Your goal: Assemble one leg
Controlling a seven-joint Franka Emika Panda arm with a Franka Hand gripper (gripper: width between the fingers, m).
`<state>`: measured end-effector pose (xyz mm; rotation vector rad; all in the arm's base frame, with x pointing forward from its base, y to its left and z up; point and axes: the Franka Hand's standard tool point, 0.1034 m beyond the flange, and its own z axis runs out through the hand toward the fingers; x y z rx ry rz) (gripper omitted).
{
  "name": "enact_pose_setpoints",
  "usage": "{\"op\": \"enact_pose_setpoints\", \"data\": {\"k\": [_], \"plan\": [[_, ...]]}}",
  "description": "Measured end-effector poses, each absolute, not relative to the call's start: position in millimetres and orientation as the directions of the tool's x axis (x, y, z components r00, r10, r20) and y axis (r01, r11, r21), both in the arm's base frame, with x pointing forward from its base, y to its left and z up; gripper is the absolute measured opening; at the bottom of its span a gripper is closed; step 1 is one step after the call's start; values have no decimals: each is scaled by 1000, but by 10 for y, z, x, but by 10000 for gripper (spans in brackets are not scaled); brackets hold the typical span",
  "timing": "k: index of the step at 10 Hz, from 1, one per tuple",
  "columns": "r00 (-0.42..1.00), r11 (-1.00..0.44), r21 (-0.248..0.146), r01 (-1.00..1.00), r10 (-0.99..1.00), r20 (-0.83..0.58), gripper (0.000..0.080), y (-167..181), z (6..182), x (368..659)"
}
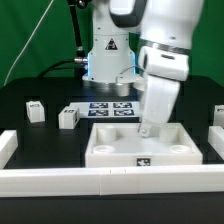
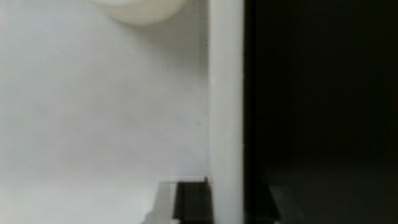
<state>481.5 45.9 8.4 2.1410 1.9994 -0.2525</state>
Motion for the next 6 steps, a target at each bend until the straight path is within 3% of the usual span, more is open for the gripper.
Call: {"op": "enact_pose_setpoints", "data": {"k": [2,6], "plan": [[45,-46,1,999,964,-263,61,524,85,4888],[48,-51,-2,999,964,-262,61,517,83,4883]]}}
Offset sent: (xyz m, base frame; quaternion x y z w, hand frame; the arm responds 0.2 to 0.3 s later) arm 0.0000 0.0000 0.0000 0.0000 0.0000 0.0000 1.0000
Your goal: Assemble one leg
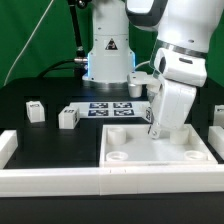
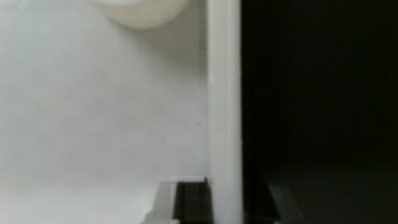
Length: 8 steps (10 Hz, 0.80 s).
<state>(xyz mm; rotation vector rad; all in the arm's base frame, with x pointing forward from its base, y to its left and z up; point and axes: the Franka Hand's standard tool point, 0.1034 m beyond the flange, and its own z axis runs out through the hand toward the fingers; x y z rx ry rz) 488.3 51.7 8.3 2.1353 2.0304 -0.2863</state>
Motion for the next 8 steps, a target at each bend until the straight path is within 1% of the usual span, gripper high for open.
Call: {"op": "enact_pose_setpoints", "data": {"k": [3,5,6,8], "plan": [[9,-23,-45,999,958,-287,61,685,84,4910],[7,-27,-62,998,954,-300,61,775,87,4912],[7,-29,-68,997,952,-305,61,788,92,4911],[18,-39,-64,997,952,-305,61,806,91,4908]]}}
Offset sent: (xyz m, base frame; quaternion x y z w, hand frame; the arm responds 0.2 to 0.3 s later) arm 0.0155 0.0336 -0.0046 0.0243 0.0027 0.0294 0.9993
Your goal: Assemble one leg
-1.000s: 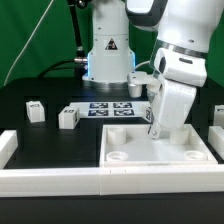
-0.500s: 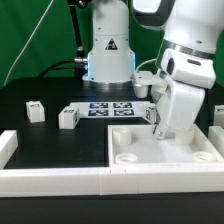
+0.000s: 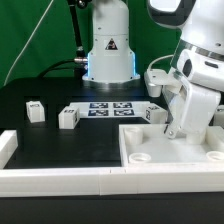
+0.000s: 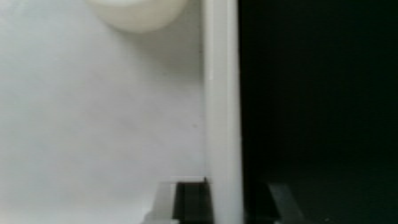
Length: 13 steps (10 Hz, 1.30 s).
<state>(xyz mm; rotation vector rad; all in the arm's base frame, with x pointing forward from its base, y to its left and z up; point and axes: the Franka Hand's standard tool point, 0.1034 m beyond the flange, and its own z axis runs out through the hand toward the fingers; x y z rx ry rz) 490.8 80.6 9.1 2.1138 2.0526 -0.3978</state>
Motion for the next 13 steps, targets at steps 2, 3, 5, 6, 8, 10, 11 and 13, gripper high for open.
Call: {"op": "enact_pose_setpoints", "data": {"k": [2,3,5,6,8,10,11,13], "plan": [[18,-40,-65,997,952,-305,73,804,90,4905],[18,-40,-65,997,952,-305,258,804,89,4905],[18,-40,-65,997,952,-305,458,804,89,4905],[18,-40,-65,997,952,-305,603,804,89,4905],[18,-40,-65,997,952,-305,635,804,89,4905],[18,-40,-65,997,952,-305,647,803,89,4905],[40,-62,-59,996,949,-312,649,821,122,4896],[101,-114,-22,993,941,-322,649,960,406,4852]]}}
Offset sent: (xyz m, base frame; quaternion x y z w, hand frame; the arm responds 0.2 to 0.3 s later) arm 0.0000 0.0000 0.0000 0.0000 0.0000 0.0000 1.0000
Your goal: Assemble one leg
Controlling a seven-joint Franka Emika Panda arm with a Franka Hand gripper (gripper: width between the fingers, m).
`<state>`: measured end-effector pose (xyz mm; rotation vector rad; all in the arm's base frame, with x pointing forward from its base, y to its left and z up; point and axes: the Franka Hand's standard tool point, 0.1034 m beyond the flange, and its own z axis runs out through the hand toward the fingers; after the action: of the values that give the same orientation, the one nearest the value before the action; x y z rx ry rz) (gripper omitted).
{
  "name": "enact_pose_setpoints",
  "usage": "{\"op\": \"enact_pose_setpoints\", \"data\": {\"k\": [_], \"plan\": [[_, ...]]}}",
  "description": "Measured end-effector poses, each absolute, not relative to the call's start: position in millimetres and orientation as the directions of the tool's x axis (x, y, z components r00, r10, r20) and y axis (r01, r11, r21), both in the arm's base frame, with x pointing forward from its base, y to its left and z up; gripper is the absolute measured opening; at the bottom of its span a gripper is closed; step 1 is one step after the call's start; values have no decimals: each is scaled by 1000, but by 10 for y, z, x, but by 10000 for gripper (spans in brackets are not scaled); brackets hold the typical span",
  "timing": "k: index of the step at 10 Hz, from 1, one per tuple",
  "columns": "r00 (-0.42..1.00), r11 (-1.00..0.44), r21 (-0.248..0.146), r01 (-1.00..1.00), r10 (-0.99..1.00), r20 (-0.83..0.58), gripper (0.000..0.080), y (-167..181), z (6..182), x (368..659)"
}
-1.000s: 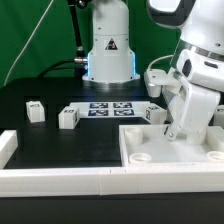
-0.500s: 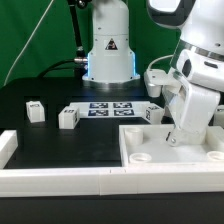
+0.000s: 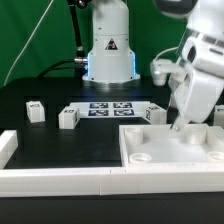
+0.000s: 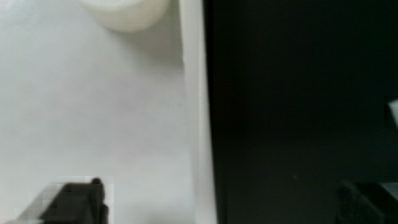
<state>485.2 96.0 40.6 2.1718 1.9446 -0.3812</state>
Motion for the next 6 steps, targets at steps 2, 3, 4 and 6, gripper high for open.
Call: {"op": "enact_pose_setpoints", "data": {"k": [2,3,4,6], "plan": [[171,-174,19,985,933,-315,649,1104,499,4848],[194,-194,32,981,930,-312,649,1168,500,4867],[202,-202,32,979,928,-313,649,1141,496,4861],[308,-303,64,951,900,-307,649,1143,491,4859]]}}
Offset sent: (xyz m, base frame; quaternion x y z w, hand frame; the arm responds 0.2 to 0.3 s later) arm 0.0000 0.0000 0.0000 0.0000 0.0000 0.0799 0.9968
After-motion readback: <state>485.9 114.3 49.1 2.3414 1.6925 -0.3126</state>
